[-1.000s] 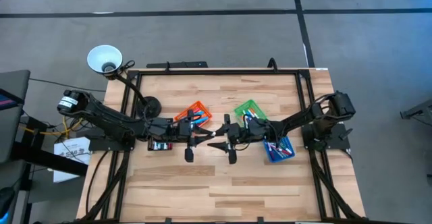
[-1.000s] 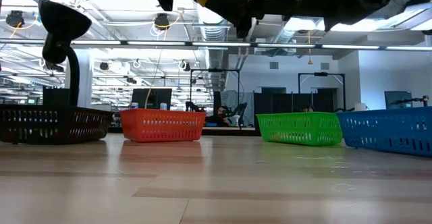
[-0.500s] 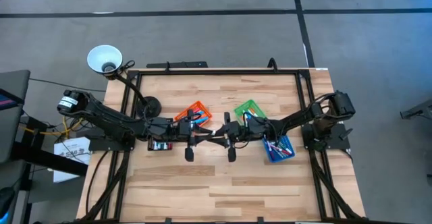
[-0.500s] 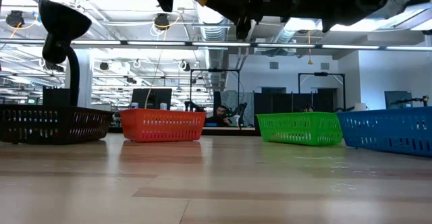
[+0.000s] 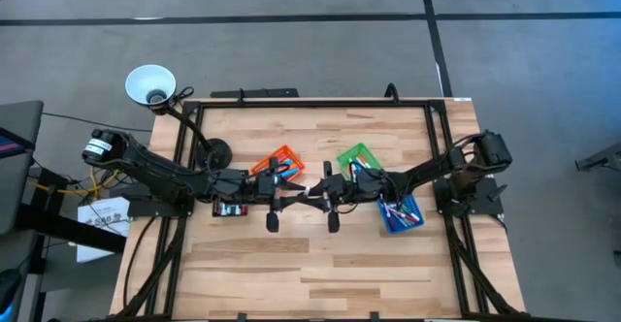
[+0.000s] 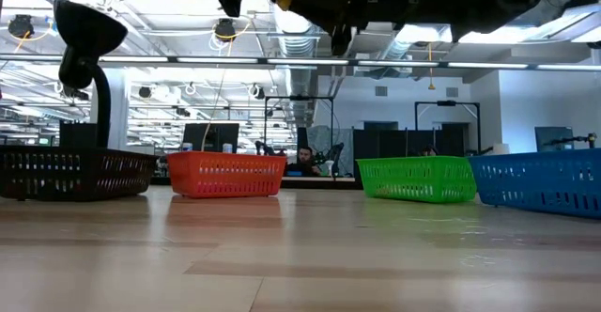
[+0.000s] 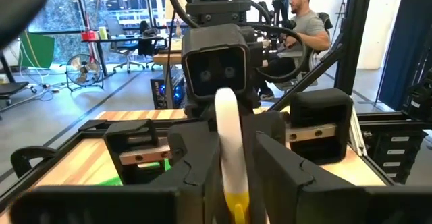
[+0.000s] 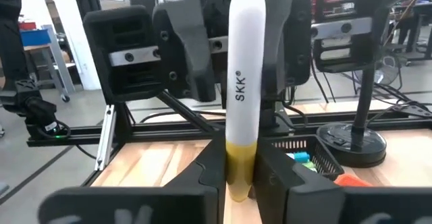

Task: Pick & Place Markers
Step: Put the yellow pen into the green bin

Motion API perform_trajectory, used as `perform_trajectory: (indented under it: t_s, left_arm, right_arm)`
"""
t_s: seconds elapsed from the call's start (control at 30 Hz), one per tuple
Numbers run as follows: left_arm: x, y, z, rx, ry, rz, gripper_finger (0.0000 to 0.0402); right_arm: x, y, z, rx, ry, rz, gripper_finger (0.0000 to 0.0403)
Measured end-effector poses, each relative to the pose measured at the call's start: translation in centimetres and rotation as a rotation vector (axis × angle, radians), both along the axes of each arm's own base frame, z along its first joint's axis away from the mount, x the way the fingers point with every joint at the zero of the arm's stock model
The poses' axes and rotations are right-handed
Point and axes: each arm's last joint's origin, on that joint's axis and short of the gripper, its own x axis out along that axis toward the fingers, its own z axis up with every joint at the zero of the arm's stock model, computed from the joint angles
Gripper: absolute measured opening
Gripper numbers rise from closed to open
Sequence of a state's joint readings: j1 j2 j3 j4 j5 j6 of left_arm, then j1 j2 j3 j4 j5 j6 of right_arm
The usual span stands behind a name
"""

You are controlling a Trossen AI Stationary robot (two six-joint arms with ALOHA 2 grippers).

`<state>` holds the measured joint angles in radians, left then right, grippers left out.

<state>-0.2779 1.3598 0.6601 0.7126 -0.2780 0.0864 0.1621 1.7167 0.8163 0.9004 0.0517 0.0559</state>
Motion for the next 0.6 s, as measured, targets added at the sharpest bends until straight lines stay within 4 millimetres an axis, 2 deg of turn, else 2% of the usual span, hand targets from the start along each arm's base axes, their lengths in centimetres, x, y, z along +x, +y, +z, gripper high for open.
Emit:
perform_trajectory:
  t_s: [0.13,0.3,0.47,0.6]
  left_arm:
    - [0.0,0.0,0.0,-0.002,-0.002,0.015,0.0102]
    - [0.0,0.2,0.0,-0.004,-0.001,0.064,0.0116]
    - [0.0,0.2,0.0,-0.006,-0.002,0.080,0.0122]
    - [0.0,0.2,0.0,-0.006,-0.002,0.080,0.0119]
  right_arm:
    - [-0.9,-0.1,1.4,-0.006,0.030,0.000,0.0034]
    - [-3.7,-0.7,4.2,-0.032,0.164,-0.031,0.0047]
    - [-7.0,-0.7,5.7,-0.118,0.310,-0.230,0.0050]
    - [-9.3,-0.9,5.2,-0.213,0.465,-0.462,0.0034]
